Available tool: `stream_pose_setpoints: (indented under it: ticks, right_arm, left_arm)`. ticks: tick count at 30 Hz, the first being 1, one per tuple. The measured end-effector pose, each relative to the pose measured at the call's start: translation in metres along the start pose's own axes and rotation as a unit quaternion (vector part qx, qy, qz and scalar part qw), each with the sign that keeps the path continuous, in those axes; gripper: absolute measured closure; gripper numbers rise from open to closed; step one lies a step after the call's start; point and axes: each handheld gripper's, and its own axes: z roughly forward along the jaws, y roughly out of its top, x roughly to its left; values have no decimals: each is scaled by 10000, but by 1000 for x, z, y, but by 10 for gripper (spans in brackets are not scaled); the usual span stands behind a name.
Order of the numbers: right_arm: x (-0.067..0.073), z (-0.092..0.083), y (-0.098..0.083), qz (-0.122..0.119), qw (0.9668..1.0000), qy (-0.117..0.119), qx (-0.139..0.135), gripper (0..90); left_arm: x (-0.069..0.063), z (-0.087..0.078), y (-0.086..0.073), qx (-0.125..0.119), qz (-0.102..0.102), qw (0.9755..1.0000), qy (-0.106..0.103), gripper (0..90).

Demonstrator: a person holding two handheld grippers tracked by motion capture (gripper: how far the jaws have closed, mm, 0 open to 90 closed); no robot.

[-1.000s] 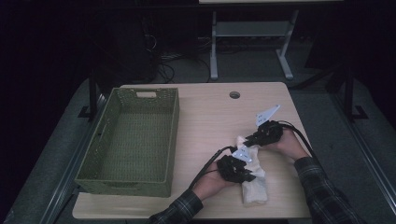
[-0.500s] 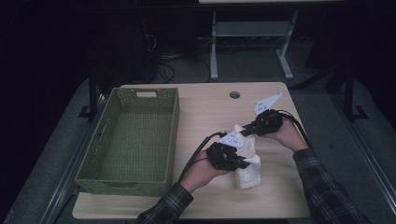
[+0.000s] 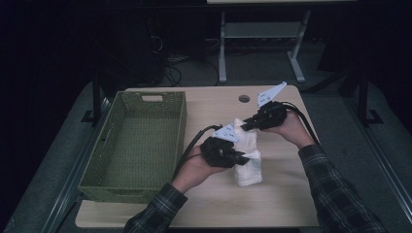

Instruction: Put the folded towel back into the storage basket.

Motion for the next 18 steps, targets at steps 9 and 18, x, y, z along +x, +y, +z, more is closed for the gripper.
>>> stream_pose_setpoints:
  ticks: [9,18]
  right_arm:
    - [0,11,31,-45,10000,43,-38,794]
    - [0,32,69,-231,9997,70,-56,794]
  left_arm:
    - [11,-40,-4,-61,24,10000,61,808]
    - [22,-84,-17,-58,104,9996,239,808]
